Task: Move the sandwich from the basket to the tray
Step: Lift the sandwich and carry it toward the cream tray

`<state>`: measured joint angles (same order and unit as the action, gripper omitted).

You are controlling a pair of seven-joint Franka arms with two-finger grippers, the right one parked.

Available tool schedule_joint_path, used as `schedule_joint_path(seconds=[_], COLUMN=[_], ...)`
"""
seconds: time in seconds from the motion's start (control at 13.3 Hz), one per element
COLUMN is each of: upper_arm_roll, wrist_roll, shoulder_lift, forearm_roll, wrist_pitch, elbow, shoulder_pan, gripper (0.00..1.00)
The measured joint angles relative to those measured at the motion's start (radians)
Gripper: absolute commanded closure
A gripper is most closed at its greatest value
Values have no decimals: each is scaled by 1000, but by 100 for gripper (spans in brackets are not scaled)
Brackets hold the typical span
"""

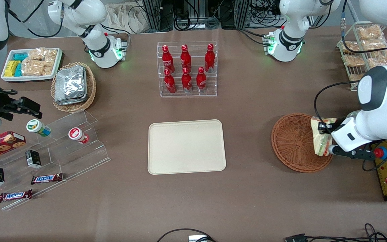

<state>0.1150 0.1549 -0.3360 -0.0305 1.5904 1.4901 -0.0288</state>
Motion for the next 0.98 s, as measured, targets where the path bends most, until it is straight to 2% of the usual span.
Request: schedule_joint_path(seconds=[0.23,0.45,0.75,0.98], upper_arm_roll=[22,34,41,41], wrist_roll=[2,-172,-426,-580], shoulder_lift=[-6,-50,-213,-355], forearm_roll=[-1,-1,7,35], wrist_pitch=[-38,-53,-50,18], elbow=[-25,-60,-203,-297], shoulder_pan=[25,153,363,452], gripper=[100,100,100,100])
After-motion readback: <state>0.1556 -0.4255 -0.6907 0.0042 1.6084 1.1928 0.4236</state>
